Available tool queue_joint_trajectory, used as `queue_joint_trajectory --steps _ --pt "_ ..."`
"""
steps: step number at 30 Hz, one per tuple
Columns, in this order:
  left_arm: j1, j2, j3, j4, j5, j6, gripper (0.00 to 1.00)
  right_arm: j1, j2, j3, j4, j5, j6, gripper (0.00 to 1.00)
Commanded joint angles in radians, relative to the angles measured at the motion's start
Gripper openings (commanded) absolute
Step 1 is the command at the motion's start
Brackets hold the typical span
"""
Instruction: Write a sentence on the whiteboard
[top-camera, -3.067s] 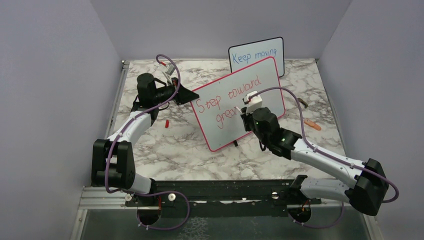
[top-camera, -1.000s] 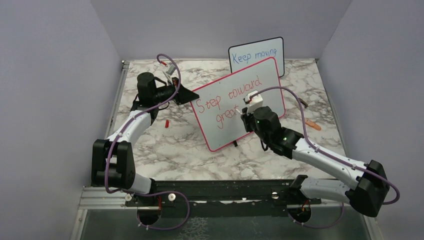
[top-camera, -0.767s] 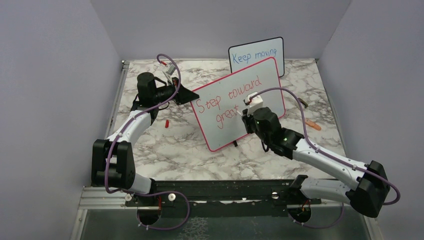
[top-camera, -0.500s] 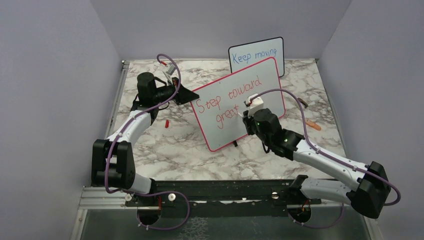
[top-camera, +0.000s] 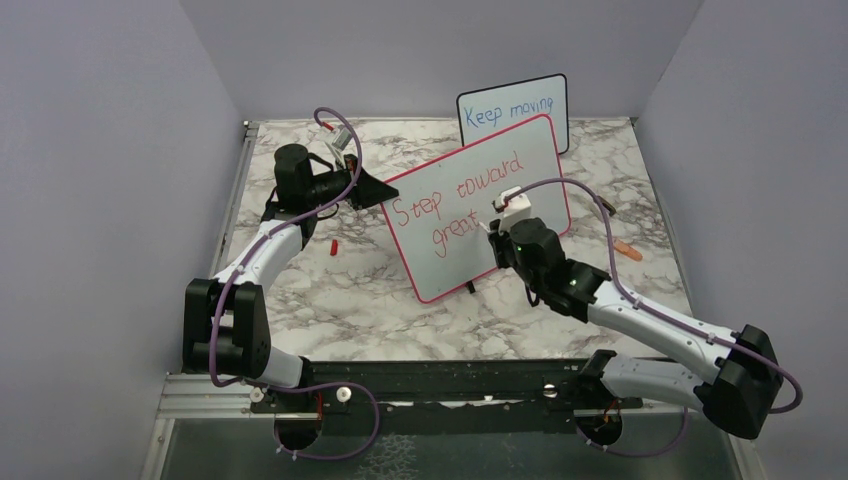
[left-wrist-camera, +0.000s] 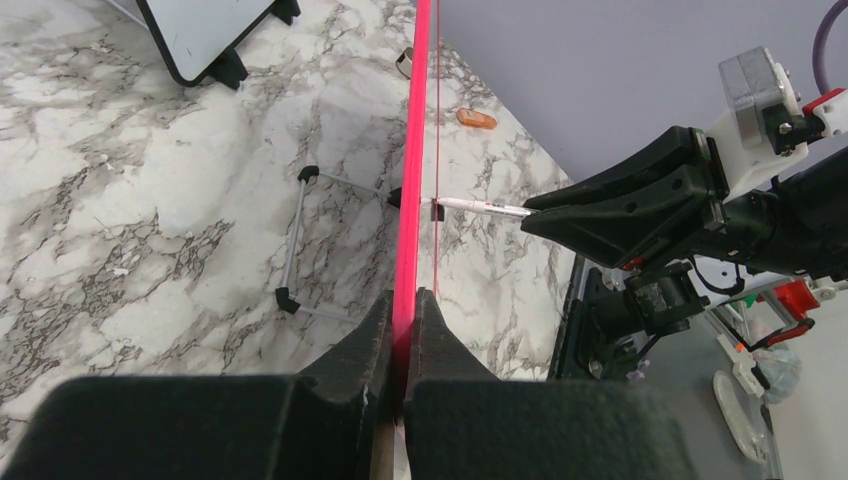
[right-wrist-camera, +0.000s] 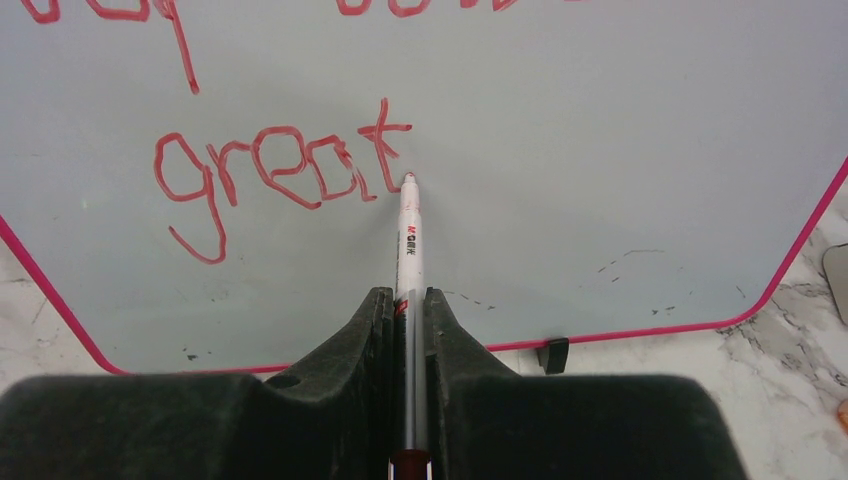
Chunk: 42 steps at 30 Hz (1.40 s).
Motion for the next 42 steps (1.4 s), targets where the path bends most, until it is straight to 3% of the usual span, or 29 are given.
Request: queue_joint_trajectory --steps 1,42 --pt "-0.007 0.029 -0.001 -0.087 -0.013 0.044 0.0 -0.004 -0.041 -0.012 0.072 0.027 -0.001 0.0" --pt "-0.008 0.029 0.003 -0.096 -0.015 0.052 0.0 -0.036 0.024 0.037 0.105 0.011 -0.022 0.0"
